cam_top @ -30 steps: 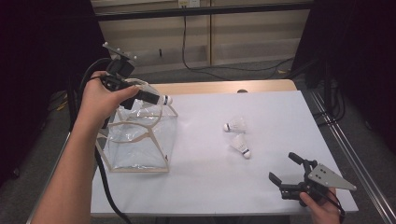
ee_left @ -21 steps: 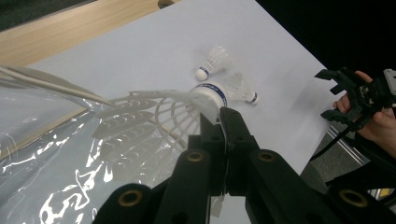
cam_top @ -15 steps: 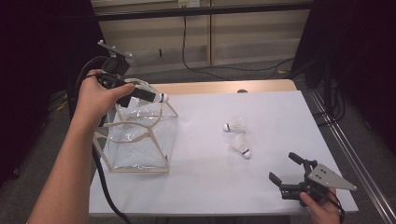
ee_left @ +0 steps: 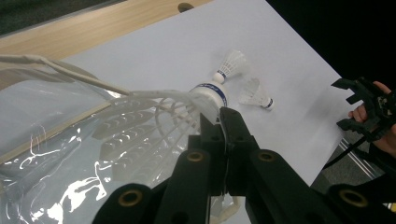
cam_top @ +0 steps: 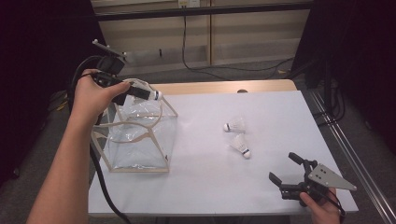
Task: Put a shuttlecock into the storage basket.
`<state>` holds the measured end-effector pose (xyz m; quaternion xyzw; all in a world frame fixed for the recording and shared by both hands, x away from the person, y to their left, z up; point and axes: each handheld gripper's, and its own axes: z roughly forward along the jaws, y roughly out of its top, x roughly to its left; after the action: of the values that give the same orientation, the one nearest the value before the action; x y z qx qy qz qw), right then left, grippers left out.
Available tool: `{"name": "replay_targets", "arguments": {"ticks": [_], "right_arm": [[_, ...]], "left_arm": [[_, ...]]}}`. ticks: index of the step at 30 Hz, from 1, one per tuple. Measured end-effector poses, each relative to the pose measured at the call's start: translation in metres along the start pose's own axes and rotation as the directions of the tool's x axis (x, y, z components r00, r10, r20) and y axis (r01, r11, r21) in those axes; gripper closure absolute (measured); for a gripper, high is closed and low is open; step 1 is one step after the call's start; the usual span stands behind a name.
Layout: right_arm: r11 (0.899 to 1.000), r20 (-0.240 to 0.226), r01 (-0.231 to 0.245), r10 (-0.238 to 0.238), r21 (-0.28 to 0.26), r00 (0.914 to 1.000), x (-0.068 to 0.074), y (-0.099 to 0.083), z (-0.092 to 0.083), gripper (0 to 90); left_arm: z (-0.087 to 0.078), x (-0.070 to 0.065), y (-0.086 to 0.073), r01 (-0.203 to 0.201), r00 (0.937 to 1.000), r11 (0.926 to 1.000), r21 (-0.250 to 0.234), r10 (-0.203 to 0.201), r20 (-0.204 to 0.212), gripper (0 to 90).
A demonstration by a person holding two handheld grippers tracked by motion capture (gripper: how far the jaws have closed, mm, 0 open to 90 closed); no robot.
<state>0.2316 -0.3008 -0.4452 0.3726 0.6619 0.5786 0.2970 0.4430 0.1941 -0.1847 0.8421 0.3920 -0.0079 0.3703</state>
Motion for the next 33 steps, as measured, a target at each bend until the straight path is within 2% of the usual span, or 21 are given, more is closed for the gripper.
{"name": "replay_targets", "arguments": {"ticks": [22, 25, 33], "right_arm": [[1.0, 0.001, -0.001, 0.001, 0.0, 1.0, 0.0, 0.0, 0.0, 1.7], [1.0, 0.0, -0.001, 0.001, 0.0, 1.0, 0.0, 0.0, 0.0, 1.7], [1.0, 0.001, 0.0, 0.0, 0.0, 1.0, 0.0, 0.0, 0.0, 1.7]], "left_arm": [[-0.002, 0.013, -0.002, 0.019, 0.9976, 0.9998, 0.0, -0.019, -0.067, 89.2], [-0.002, 0.016, -0.002, 0.019, 0.9961, 0.9998, 0.007, -0.018, -0.086, 89.2], [0.001, 0.021, -0.005, 0.029, 0.9954, 0.9995, 0.01, -0.028, -0.092, 89.1]]}}
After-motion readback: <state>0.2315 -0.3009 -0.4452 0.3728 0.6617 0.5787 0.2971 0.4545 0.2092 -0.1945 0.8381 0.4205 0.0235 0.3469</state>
